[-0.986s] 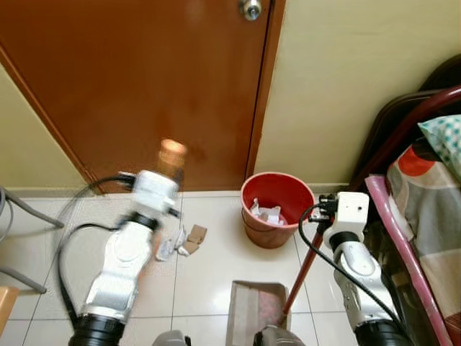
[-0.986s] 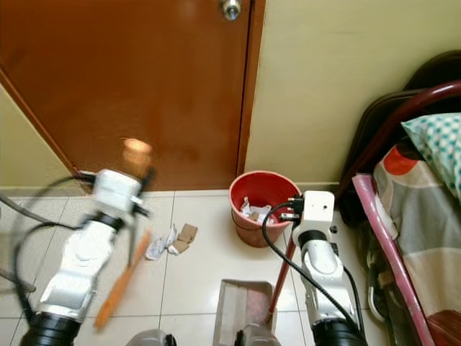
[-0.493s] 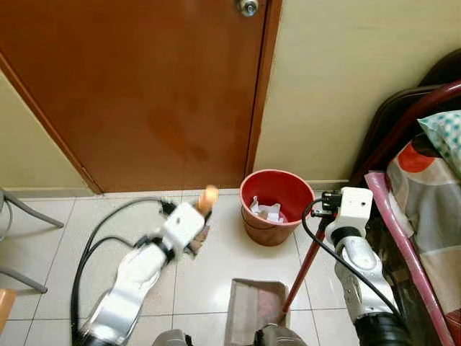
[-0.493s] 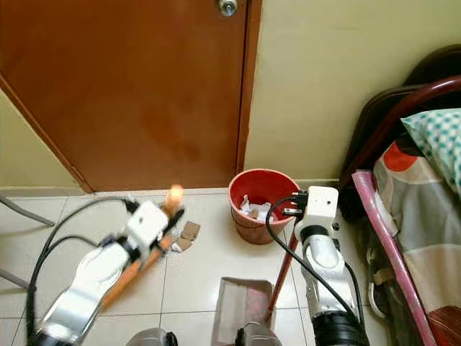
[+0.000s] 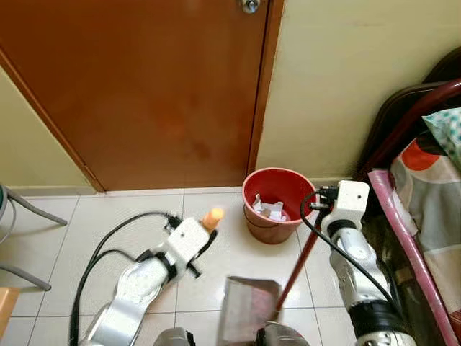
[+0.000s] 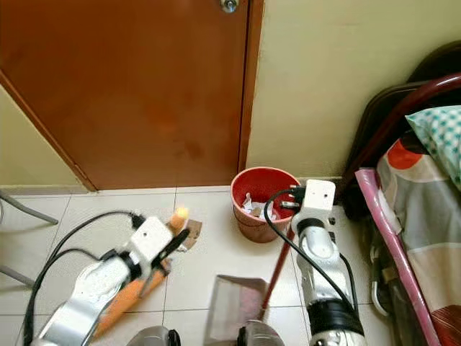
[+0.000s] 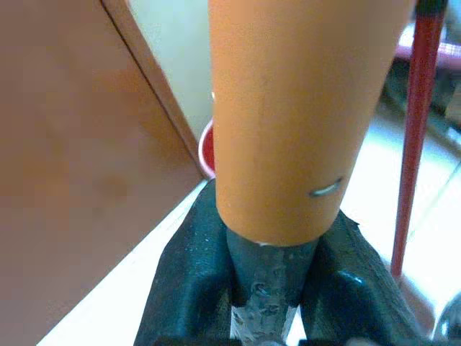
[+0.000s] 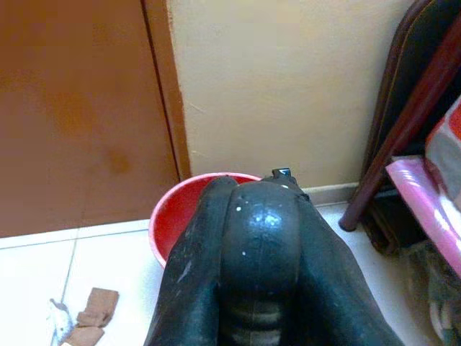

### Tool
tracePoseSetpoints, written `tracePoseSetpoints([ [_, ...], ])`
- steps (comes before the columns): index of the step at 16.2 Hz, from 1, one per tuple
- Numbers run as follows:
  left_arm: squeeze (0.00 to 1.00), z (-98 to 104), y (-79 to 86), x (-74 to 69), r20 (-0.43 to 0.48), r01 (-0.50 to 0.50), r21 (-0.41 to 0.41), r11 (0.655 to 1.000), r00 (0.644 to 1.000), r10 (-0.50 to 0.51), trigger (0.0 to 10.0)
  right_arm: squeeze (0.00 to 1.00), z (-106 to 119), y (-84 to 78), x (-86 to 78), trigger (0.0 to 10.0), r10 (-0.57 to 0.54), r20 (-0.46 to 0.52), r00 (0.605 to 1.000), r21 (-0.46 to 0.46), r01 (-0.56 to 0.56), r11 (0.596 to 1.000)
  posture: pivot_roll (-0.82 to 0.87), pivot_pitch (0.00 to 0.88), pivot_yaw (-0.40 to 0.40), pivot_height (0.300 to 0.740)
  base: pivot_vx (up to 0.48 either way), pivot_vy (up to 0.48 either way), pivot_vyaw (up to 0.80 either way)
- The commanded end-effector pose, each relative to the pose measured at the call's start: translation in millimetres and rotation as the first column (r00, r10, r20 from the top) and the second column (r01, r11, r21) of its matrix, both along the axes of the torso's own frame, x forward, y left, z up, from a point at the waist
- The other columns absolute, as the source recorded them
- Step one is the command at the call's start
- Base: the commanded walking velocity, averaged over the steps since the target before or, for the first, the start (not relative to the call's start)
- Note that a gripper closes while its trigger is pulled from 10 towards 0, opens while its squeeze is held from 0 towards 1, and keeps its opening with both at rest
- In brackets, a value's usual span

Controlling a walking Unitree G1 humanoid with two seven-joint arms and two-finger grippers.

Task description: Sweep floor

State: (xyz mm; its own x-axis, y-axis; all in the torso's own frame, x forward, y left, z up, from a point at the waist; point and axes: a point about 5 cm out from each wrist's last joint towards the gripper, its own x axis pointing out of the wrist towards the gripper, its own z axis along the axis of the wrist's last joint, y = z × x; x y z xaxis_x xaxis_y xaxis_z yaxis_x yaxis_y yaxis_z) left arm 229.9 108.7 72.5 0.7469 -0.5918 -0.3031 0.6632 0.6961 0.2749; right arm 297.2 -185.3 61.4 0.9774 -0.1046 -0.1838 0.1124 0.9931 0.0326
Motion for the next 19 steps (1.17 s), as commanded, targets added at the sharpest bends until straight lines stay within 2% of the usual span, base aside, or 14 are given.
tracePoseSetpoints([
  [1, 0.00, 13, -11.3, 2.5, 0.041, 0.053, -0.061, 0.997, 0.998, -0.051, 10.0, 0.00, 2, 0.7, 3.0, 10.0, -0.011, 0.009, 1.000, 0.003, 0.011, 1.000, -0.01, 0.102, -0.006, 0.740, 0.000, 0.000, 0.00],
  [4, 0.00, 21, -25.7, 6.7, 0.063, 0.131, -0.109, 0.985, 0.990, -0.124, 10.0, 0.00, 1, 2.9, 6.9, 10.0, -0.023, 0.000, 1.000, -0.031, 0.023, 0.999, -0.01, 0.100, -0.004, 0.740, 0.000, 0.000, 0.00],
  [7, 0.00, 26, -28.9, 9.5, 0.056, 0.142, -0.152, 0.978, 0.989, -0.135, 10.0, 0.00, -1, 2.5, 8.4, 10.0, -0.036, -0.016, 0.999, -0.051, 0.035, 0.998, -0.01, 0.101, -0.005, 0.740, 0.000, 0.000, 0.00],
  [11, 0.00, 64, -27.3, 27.6, 0.143, 0.030, -0.306, 0.951, 0.990, 0.015, 10.0, 0.00, -5, 0.8, 7.6, 10.0, -0.038, -0.036, 0.999, -0.062, 0.036, 0.997, -0.01, 0.106, -0.014, 0.740, 0.000, 0.000, 0.00],
  [13, 0.00, 76, -23.7, 36.8, 0.168, -0.022, -0.368, 0.930, 0.982, 0.090, 10.0, 0.00, -6, 1.0, 8.2, 10.0, -0.037, -0.040, 0.998, -0.066, 0.035, 0.997, -0.01, 0.107, -0.015, 0.740, 0.000, 0.000, 0.00],
  [14, 0.00, 89, -14.7, 47.2, 0.195, -0.086, -0.425, 0.901, 0.963, 0.184, 10.0, 0.00, -6, 0.7, 8.8, 10.0, -0.038, -0.040, 0.998, -0.070, 0.036, 0.997, -0.01, 0.107, -0.017, 0.740, 0.000, 0.000, 0.00],
  [15, 0.00, 94, -11.3, 50.0, 0.208, -0.101, -0.438, 0.893, 0.955, 0.210, 10.0, 0.00, -6, 0.4, 8.9, 10.0, -0.039, -0.040, 0.998, -0.071, 0.036, 0.997, -0.01, 0.107, -0.017, 0.740, 0.000, 0.000, 0.00],
  [17, 0.00, 112, 4.0, 60.5, 0.269, -0.163, -0.465, 0.870, 0.911, 0.314, 10.0, 0.00, -6, -0.8, 9.0, 10.0, -0.041, -0.042, 0.998, -0.073, 0.038, 0.997, -0.02, 0.108, -0.018, 0.740, 0.000, 0.000, 0.00],
  [19, 0.00, 127, 15.8, 66.5, 0.355, -0.182, -0.443, 0.878, 0.863, 0.359, 10.0, 0.00, -6, -1.2, 8.8, 10.0, -0.040, -0.044, 0.998, -0.076, 0.037, 0.996, -0.02, 0.110, -0.019, 0.740, 0.000, 0.000, 0.00],
])
